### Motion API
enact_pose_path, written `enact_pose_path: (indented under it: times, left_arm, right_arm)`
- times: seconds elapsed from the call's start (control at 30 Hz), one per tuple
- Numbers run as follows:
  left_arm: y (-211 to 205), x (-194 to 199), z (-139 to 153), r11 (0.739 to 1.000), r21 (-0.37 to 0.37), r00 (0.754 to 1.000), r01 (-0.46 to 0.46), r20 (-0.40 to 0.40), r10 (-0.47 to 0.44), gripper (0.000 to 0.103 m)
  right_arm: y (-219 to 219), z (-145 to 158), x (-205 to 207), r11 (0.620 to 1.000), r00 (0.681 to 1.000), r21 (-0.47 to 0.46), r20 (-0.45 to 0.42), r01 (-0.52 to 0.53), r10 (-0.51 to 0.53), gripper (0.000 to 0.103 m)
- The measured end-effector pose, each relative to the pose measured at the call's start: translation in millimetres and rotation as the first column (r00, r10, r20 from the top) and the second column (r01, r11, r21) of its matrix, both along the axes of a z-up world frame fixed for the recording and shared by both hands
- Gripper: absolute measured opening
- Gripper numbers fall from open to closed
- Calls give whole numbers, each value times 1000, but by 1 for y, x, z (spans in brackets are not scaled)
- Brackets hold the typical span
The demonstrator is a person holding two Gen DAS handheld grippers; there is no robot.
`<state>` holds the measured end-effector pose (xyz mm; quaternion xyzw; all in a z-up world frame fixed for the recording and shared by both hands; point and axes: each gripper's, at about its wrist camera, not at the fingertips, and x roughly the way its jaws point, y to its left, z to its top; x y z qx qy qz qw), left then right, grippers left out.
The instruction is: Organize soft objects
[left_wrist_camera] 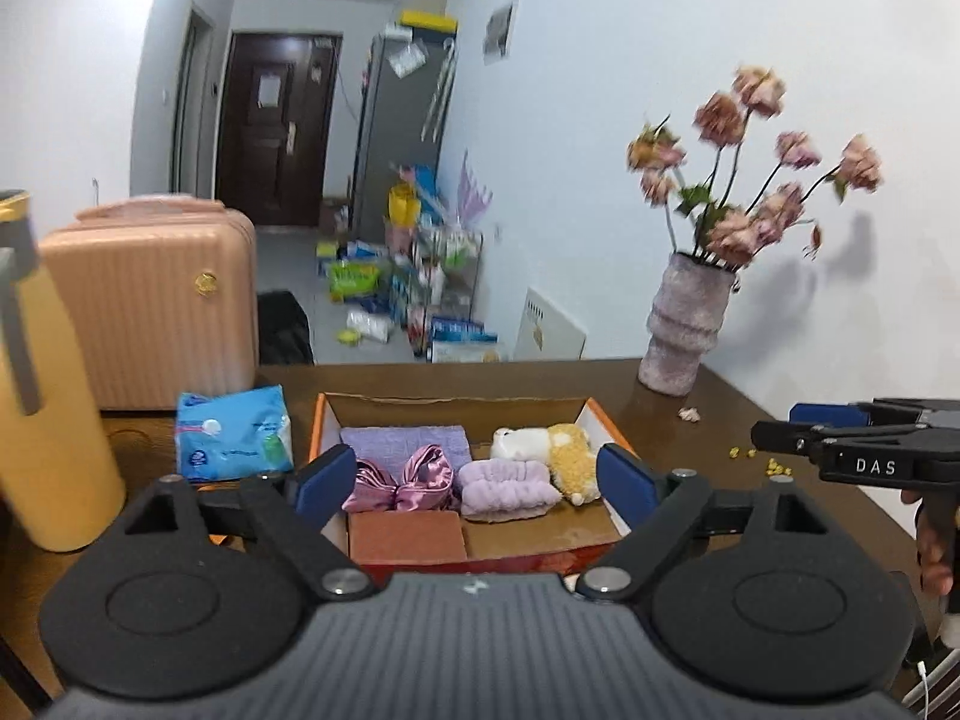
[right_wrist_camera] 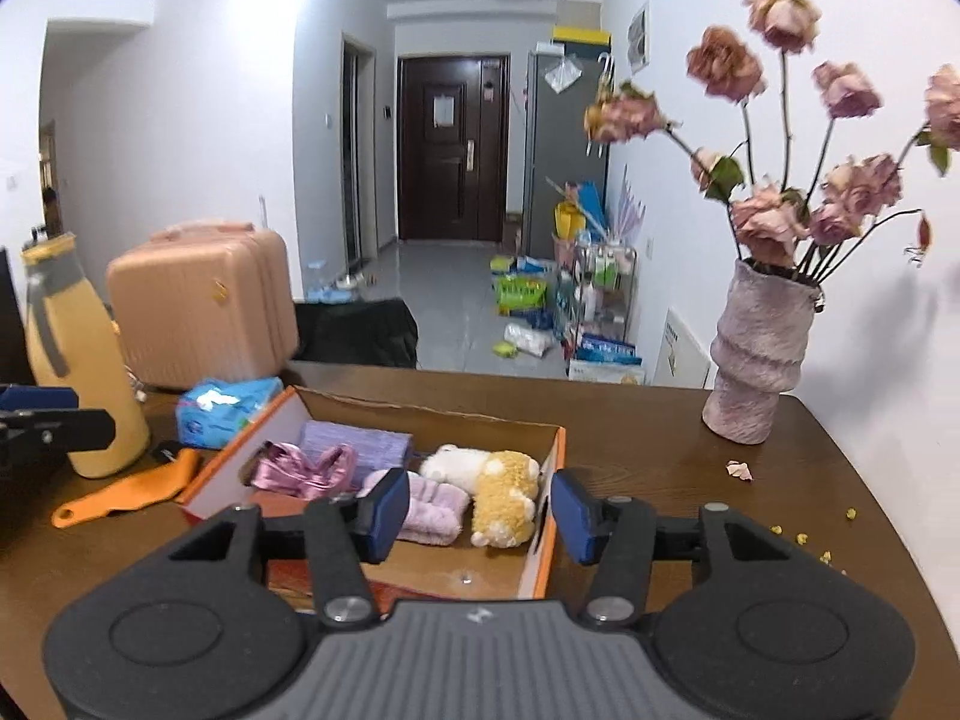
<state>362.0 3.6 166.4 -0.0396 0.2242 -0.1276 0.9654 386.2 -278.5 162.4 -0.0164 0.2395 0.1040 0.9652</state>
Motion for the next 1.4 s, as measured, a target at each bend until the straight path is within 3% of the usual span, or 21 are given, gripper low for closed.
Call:
enact_pose_path:
  times: [0.13,0.27,0.33,0.43,0.57,0.77,0.93,1.4]
  left_arm:
    - [5,-55,-11,1000,3,997,-5,74,4,93]
    - [8,-125,-36,998,48,980,-33,198,23,100]
    - [9,-155,-50,998,36,971,-42,238,32,103]
    - [11,-193,-71,998,8,966,-68,250,63,103]
    - [9,-228,-99,995,10,976,-98,196,94,103]
    - [8,-231,-130,993,61,992,-97,88,92,103]
    - [7,-220,-137,995,45,994,-88,71,85,103]
    - [15,-150,-177,987,50,985,-154,-70,158,102]
  right_arm:
    - [2,-10,-54,999,996,8,72,-49,49,57]
    - [4,-29,-115,997,989,31,137,-65,60,60]
    - [6,-40,-144,995,984,47,163,-86,77,63]
    - [9,-60,-182,994,980,79,189,-73,57,69]
    - [12,-92,-224,989,985,140,172,-50,26,71]
    - [22,-133,-248,983,997,175,62,-49,38,71]
    - [30,-139,-246,992,998,124,64,-38,30,71]
    - [41,-161,-177,993,999,117,-43,-13,18,70]
